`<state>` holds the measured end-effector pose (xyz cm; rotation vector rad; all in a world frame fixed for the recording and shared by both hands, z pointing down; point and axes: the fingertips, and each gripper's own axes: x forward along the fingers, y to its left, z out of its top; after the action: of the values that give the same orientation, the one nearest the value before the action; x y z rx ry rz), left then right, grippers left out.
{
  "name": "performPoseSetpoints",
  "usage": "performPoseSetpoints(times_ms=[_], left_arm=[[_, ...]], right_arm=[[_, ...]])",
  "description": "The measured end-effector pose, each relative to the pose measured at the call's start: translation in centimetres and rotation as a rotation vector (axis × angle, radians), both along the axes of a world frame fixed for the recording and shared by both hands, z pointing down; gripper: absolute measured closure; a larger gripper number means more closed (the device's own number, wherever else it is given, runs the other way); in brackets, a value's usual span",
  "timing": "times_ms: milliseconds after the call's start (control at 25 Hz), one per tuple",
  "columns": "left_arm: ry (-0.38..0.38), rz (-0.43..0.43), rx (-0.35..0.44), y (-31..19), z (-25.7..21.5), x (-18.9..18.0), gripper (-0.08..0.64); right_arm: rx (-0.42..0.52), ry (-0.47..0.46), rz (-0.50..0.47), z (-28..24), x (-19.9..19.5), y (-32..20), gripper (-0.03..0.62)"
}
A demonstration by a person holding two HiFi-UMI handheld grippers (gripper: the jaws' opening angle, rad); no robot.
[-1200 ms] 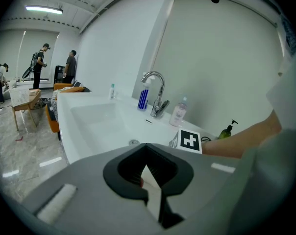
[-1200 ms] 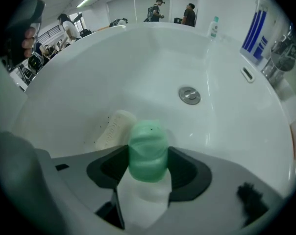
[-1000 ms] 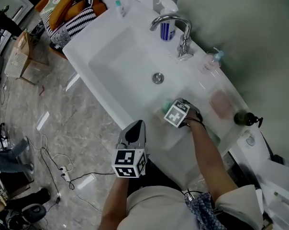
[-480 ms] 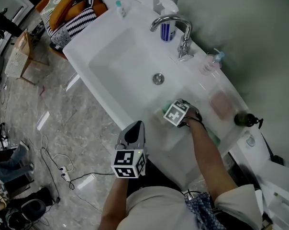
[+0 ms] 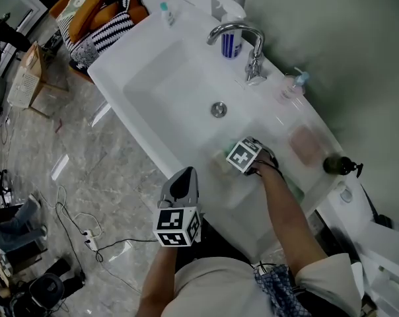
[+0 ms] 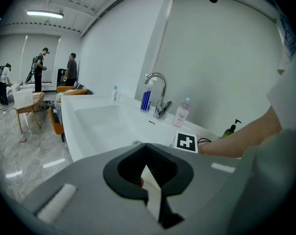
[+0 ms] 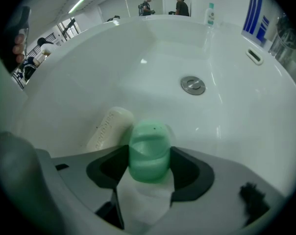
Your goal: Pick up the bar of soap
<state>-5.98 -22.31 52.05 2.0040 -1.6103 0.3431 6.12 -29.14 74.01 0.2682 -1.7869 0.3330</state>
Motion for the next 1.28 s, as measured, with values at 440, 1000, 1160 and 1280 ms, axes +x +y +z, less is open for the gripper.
performPoseSetpoints(times_ms=[440, 1000, 1160, 1280], left_arm=[[0.003, 0.015, 0.001, 0.1, -0.1, 0.2, 0.554], [0.033, 0.109, 0.066, -0.5, -2.3, 2.9, 0.554], [0.041, 0.137, 0.1, -0.9, -3.2, 3.3, 0.554], [0.045, 0.154, 0.115, -0.7, -3.7, 3.7, 0.554]], right_arm=[[0.047, -0.09, 0.004, -4.1, -0.2, -0.1, 0.339], [0.165, -0.352, 0.24, -15.3, 0.6, 0.2, 0.341], [0.308, -0.427, 0.323, -19.3, 1.2, -0.9, 0.341], [0.368, -0.503, 0.37, -22.3, 1.4, -0.5, 0.341]])
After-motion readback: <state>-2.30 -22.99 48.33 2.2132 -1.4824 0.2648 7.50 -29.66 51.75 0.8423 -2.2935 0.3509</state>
